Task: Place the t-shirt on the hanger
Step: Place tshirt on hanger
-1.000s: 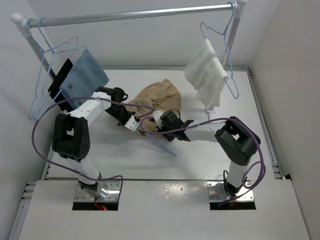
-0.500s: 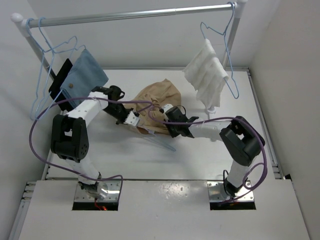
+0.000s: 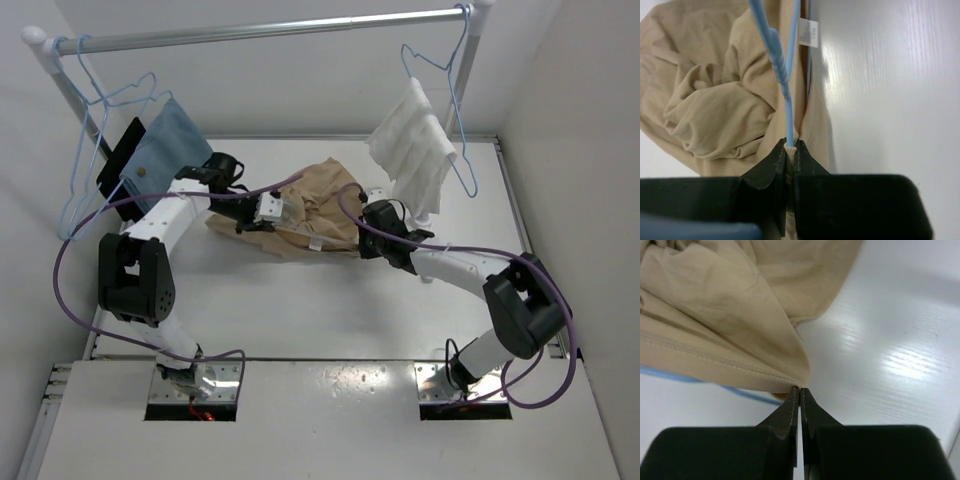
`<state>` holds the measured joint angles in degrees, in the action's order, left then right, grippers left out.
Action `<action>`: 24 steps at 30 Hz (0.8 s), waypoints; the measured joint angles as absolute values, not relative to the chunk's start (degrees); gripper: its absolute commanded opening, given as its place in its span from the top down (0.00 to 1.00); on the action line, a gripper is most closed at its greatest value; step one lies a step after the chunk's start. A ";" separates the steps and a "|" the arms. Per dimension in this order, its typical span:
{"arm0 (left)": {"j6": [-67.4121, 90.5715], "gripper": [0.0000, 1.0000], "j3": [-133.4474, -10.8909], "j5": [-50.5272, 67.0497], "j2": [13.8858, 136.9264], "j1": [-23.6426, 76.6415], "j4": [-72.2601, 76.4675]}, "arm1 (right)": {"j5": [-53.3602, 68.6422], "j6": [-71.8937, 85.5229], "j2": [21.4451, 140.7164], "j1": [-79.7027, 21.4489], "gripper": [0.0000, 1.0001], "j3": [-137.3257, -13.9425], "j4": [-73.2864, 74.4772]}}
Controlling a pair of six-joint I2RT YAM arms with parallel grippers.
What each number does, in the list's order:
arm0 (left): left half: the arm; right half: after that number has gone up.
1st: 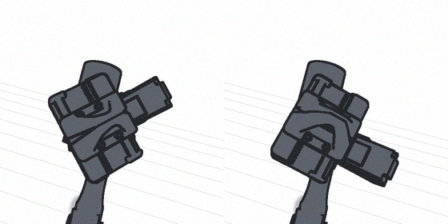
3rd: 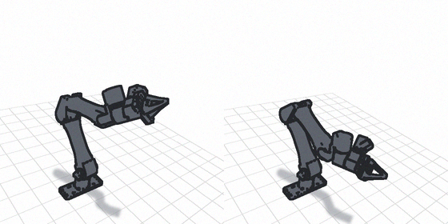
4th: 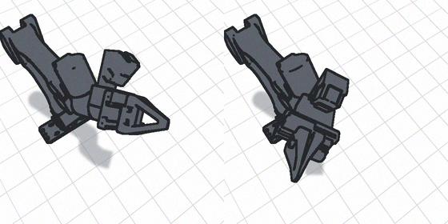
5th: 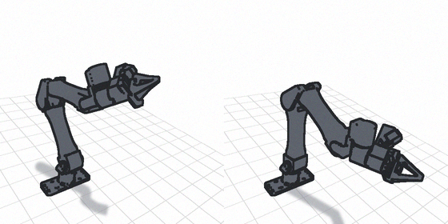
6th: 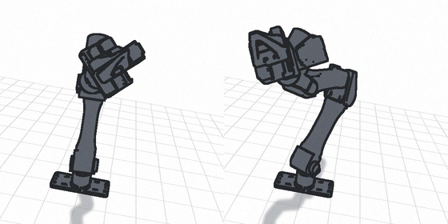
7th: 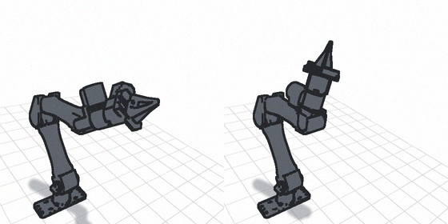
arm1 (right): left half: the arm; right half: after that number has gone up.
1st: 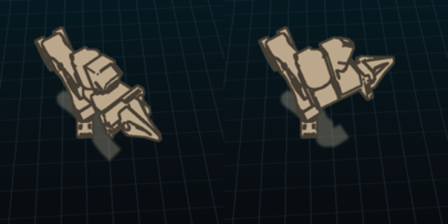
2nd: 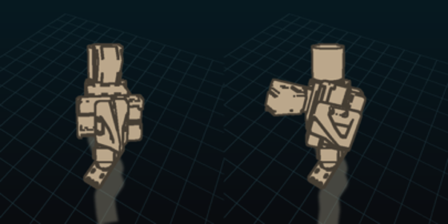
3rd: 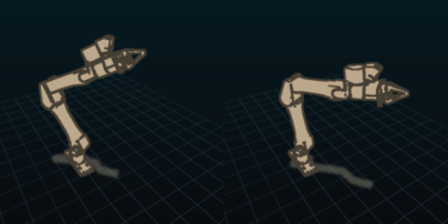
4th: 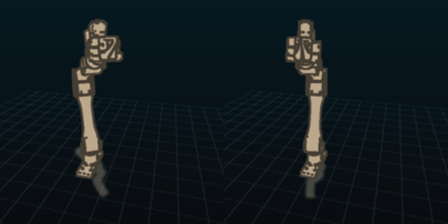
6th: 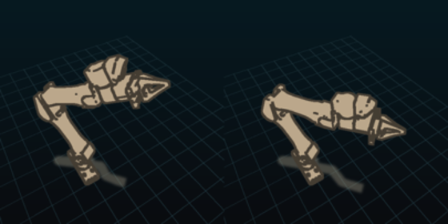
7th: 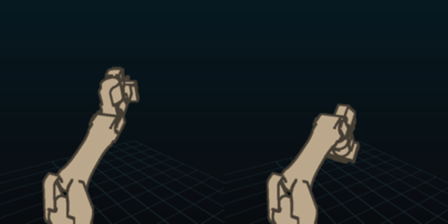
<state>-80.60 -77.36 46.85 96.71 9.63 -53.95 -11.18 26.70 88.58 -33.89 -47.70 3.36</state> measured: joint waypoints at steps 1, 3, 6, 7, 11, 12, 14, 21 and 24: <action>-78.37 1.00 -77.71 46.96 96.66 9.63 -53.08 | -11.14 27.00 88.58 -33.89 1.00 -47.42 3.36; -75.05 1.00 -78.41 47.20 96.64 9.63 -52.07 | -11.14 27.27 88.58 -33.89 1.00 -47.00 3.09; -73.21 1.00 -78.98 47.81 96.57 9.63 -51.99 | -11.16 27.49 88.58 -33.80 1.00 -46.57 2.52; -73.08 1.00 -79.00 47.83 96.53 9.63 -52.25 | -11.31 27.55 88.58 -33.69 1.00 -46.50 2.37; -70.32 1.00 -79.00 47.29 96.51 9.63 -51.11 | -11.64 27.77 88.55 -32.91 1.00 -46.35 1.54; -69.47 1.00 -79.00 47.20 96.51 9.61 -50.50 | -11.66 27.77 88.55 -32.71 1.00 -46.15 1.30; -68.25 1.00 -79.02 47.00 96.51 9.56 -49.67 | -11.75 27.77 88.55 -32.42 1.00 -45.78 1.10; -65.36 1.00 -79.00 44.51 96.23 9.54 -46.70 | -11.81 27.42 88.53 -31.99 1.00 -45.65 0.25; -63.92 1.00 -78.91 44.10 95.85 9.54 -45.52 | -11.84 26.76 88.47 -31.99 1.00 -45.65 0.05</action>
<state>-63.92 -78.91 44.10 95.85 9.54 -45.52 -11.84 26.76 88.47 -31.99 -45.65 0.05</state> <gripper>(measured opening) 0.100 0.002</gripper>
